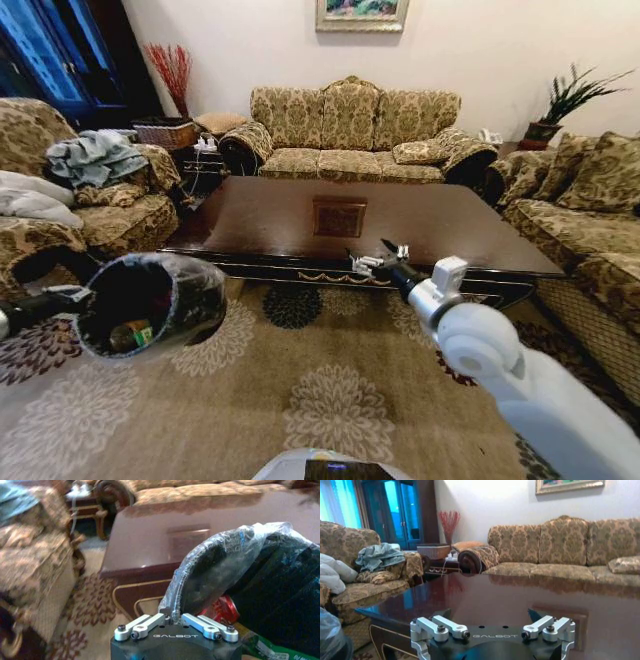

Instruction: Move to the front of the table and place the trash on the table into the trash bin.

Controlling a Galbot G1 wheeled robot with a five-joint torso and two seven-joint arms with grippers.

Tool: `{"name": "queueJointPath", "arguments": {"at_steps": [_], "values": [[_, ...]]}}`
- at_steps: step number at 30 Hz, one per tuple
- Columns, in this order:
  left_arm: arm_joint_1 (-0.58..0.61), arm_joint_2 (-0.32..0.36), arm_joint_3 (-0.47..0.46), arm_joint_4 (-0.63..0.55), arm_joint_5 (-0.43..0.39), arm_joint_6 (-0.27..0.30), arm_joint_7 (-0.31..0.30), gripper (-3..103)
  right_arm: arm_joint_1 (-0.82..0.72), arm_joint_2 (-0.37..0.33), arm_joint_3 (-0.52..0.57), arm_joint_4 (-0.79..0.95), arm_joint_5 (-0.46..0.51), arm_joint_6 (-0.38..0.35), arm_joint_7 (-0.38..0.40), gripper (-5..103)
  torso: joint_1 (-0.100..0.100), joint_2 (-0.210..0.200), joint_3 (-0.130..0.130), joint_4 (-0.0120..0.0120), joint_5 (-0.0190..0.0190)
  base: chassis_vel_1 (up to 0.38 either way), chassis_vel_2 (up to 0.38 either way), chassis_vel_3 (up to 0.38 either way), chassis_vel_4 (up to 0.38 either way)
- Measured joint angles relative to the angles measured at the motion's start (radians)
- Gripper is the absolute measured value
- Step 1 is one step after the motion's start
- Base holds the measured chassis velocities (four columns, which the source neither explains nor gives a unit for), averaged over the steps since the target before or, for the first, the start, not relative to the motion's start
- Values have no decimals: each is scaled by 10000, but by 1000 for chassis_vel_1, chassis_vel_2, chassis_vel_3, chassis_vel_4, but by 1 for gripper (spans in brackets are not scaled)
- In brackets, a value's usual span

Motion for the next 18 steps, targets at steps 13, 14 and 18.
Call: {"name": "queueJointPath", "arguments": {"at_steps": [13, 14, 18], "values": [[-1489, -988, 2668, 2268, -390, 254, -3205, 0, -471, 992, -223, -957, -1121, 421, -450, 100, 0, -1, 0, 8, 5, 0, 0, 0, 0], [-1688, -1120, 2991, 2598, -404, 1, -3736, 0, -476, 1080, -273, -1034, -1223, 440, -454, 100, 0, -2, 1, 9, 6, 0, 0, 0, 0], [-2108, -1511, 3554, 3055, -293, -519, -4326, 0, -529, 1252, -459, -1179, -1504, 499, -456, 100, 0, -1, 0, 14, -6, 0, 0, 0, 0]]}}
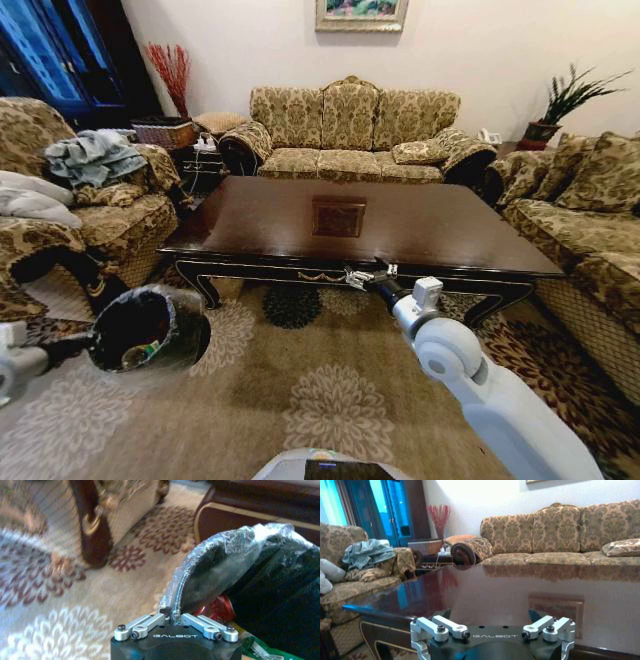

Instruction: Move to the front of the table and place the trash on the table into the trash bin.

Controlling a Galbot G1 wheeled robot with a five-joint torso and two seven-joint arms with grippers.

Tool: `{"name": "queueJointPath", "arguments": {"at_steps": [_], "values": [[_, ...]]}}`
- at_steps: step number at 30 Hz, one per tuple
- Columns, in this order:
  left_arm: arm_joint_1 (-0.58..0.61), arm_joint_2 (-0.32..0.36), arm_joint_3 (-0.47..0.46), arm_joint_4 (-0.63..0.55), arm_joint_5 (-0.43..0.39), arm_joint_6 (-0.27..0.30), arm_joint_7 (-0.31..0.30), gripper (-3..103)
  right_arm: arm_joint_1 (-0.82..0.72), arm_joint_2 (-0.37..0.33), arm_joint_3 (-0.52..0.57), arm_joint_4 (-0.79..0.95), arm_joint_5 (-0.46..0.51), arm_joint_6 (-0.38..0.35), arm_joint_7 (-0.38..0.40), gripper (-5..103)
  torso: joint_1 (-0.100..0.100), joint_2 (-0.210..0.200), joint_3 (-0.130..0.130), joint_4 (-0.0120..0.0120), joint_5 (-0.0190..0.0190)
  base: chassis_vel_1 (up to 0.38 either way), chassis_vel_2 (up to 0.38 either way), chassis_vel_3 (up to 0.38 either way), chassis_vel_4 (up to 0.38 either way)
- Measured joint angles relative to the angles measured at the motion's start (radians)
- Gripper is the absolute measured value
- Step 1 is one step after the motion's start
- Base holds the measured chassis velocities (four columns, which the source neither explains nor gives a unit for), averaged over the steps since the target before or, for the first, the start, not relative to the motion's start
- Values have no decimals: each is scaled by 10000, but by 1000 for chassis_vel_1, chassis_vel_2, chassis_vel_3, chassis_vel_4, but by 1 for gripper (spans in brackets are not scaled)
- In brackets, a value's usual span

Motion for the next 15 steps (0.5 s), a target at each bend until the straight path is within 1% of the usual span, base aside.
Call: {"name": "queueJointPath", "arguments": {"at_steps": [1, 2, 3, 5, 6, 8, 9, 10, 11, 12, 13, 14, 15], "values": [[-178, -148, 236, 148, 89, -192, -261, 0, -29, 26, -88, -41, -127, 13, -5, 100, 0, 0, 0, 1, -5, 0, 0, 0, 0], [-438, -343, 553, 377, 348, -468, -576, 0, -86, 57, -187, -94, -304, 33, -17, 100, 0, 0, 0, -2, 2, 0, 0, 0, 0], [-619, -467, 778, 561, 629, -654, -696, 0, -131, 73, -223, -123, -396, 50, -19, 100, 0, 0, 0, -3, 11, 0, 0, 0, 0], [-977, -663, 1258, 952, 1116, -959, -871, 0, -244, 95, -227, -158, -529, 79, -21, 100, 0, 0, 0, -3, 9, 0, 0, 0, 0], [-977, -663, 1258, 952, 1116, -959, -871, 0, -244, 95, -227, -158, -529, 79, -21, 100, 0, 0, 0, -3, 9, 0, 0, 0, 0], [-1472, -887, 1947, 1492, 1452, -1014, -1042, 0, -526, 106, -99, -219, -726, 172, -33, 100, 0, 0, 1, -6, 4, 0, 0, 0, 0], [-1472, -887, 1947, 1492, 1452, -1014, -1042, 0, -526, 106, -99, -219, -726, 172, -33, 100, 0, 0, 1, -6, 4, 0, 0, 0, 0], [-1678, -954, 2242, 1743, 1698, -970, -966, 0, -687, 104, 13, -240, -830, 247, -77, 100, 0, 0, 0, -9, -2, 0, 0, 0, 0], [-1770, -969, 2356, 1893, 1890, -917, -768, 0, -792, 103, 103, -249, -874, 284, -102, 100, 0, 0, 1, -10, 0, 0, 0, 0, 0], [-1883, -967, 2507, 2107, 2158, -851, -420, 0, -900, 104, 222, -253, -912, 345, -116, 100, 0, 0, 1, -9, 8, 0, 0, 0, 0], [-1966, -930, 2654, 2289, 2296, -808, -189, 0, -982, 104, 316, -262, -950, 404, -133, 100, 0, 0, 0, -5, 8, 0, 0, 0, 0], [-1966, -930, 2654, 2289, 2296, -808, -189, 0, -982, 104, 316, -262, -950, 404, -133, 100, 0, 0, 0, -5, 8, 0, 0, 0, 0], [-2062, -831, 2834, 2507, 2395, -729, 93, 0, -1082, 119, 440, -294, -1005, 477, -173, 100, 0, 0, 1, -5, 4, 0, 0, 0, 0]]}}
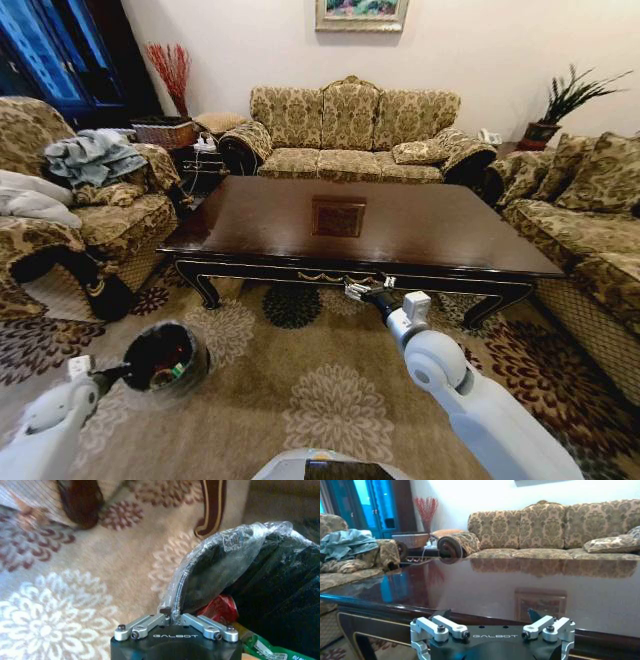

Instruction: Move to the front of the table and place the trash on the table into the trash bin.

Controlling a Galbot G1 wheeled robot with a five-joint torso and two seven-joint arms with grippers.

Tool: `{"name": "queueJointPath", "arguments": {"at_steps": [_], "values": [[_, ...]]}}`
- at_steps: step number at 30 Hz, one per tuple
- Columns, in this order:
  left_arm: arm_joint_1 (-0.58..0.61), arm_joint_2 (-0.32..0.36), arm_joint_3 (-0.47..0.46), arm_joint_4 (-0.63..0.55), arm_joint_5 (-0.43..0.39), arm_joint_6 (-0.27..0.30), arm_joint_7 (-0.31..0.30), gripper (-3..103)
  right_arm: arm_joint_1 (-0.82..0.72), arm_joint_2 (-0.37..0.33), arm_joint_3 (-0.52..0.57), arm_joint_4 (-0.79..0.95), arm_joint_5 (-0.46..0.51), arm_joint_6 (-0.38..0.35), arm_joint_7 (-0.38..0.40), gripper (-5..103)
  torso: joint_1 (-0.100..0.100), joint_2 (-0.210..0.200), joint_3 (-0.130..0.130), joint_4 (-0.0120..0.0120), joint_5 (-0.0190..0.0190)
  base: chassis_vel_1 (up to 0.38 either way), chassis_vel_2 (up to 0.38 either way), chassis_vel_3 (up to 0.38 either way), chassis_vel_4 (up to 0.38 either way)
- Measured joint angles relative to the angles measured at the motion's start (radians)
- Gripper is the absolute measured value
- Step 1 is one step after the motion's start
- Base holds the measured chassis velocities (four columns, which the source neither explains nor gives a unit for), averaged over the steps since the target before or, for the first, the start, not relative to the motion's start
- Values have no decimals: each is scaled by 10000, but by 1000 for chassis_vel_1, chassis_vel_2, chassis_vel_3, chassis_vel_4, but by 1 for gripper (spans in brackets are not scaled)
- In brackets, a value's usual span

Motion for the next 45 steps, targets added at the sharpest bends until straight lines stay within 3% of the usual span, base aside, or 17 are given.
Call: {"name": "queueJointPath", "arguments": {"at_steps": [3, 9, 11, 16, 23, 27, 37, 45], "values": [[-115, 317, 154, 349, 44, 36, 824, 0, -127, 39, 253, -77, -91, 126, -118, 100, 0, 0, 0, 0, 3, 0, 0, 0, 0], [-123, 559, 189, 639, 29, 25, 1441, 0, -300, 225, 519, -260, -192, 270, -305, 100, 0, 0, 0, -1, 3, 0, 0, 0, 0], [-44, 777, 179, 863, 116, 23, 2003, 0, -435, 371, 571, -427, -347, 407, -493, 100, 0, 0, 0, 1, 1, 0, 0, 0, 0], [-61, 1081, 217, 1357, 134, -172, 2442, 0, -558, 595, 535, -620, -566, 528, -685, 100, 0, 0, 0, 1, 4, 0, 0, 0, 0], [-760, 1149, 734, 2434, 666, -545, 2938, 0, -636, 580, 306, -618, -668, 589, -688, 100, 0, 0, 0, 3, -1, 0, 0, 0, 0], [-1227, 975, 1067, 2774, 821, -637, 2854, 0, -642, 559, 226, -611, -695, 606, -637, 100, 0, 0, 0, 0, -3, 0, 0, 0, 0], [-2080, 935, 1712, 3404, 1038, -568, 2869, 0, -830, 451, 267, -684, -698, 626, -496, 100, 0, 0, 0, -1, 1, 0, 0, 0, 0], [-2393, 900, 1826, 3557, 1443, -372, 3320, 0, -883, 300, 276, -661, -585, 630, -427, 100, 0, 1, 0, -1, 2, 0, 0, 0, 0]]}}
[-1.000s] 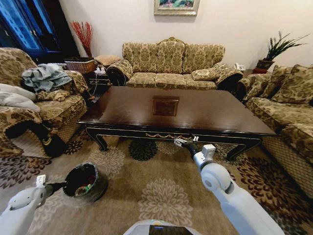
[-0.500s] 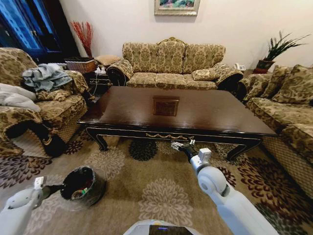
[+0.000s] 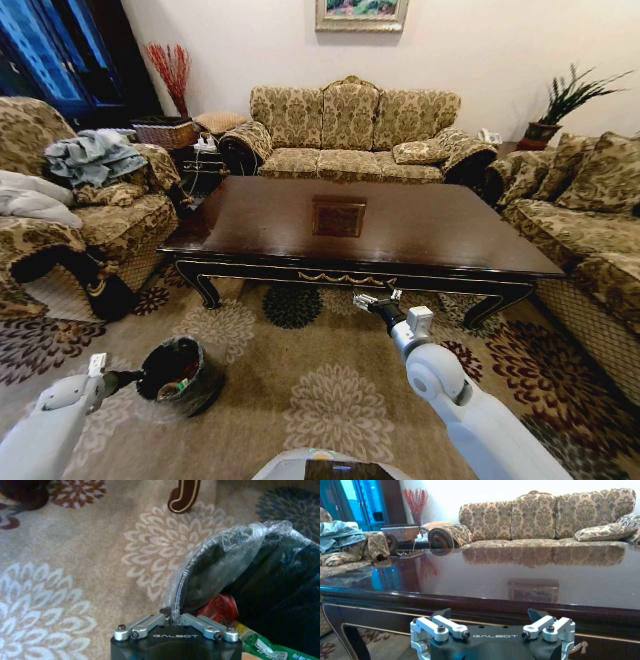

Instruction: Move to the front of the table and place the trash on the table into the trash bin.

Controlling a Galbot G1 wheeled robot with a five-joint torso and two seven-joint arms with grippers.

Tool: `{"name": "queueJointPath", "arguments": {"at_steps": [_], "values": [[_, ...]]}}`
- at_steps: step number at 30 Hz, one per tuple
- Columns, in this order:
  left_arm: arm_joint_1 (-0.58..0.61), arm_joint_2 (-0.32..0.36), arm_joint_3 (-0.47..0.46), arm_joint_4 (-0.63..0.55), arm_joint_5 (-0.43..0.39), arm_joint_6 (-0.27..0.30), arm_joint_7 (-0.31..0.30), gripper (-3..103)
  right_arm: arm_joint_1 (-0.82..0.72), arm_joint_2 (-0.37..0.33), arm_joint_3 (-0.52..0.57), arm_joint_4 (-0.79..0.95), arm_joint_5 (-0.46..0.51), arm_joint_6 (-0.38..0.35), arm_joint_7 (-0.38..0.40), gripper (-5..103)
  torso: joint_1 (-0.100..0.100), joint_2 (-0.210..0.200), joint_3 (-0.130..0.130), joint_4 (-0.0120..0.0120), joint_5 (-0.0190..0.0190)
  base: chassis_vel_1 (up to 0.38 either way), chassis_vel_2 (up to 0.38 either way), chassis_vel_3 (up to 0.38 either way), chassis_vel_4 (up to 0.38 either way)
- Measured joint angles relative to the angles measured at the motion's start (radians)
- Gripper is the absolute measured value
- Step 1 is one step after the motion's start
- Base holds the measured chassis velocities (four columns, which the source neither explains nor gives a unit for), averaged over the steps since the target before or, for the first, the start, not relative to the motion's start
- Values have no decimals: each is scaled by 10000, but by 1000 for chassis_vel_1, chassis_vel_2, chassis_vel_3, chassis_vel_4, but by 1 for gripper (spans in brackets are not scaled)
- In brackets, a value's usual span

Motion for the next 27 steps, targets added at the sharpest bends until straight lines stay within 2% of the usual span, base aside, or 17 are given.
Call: {"name": "queueJointPath", "arguments": {"at_steps": [4, 7, 27], "values": [[82, 4, -72, -64, 321, 145, 578, 0, 44, 14, -19, -62, 47, 17, -10, 100, 0, 0, 0, 2, -1, 0, 0, 0, 0], [116, 15, -92, -34, 428, 151, 684, 0, 48, 20, -18, -85, 58, 34, -17, 100, 0, 0, 0, 3, 0, 0, 0, 0, 0], [193, -312, -147, 38, 473, 90, 482, 0, 36, -144, 153, -74, 294, 40, -76, 100, 0, 2, 0, 1, -1, 0, 0, 0, 0]]}}
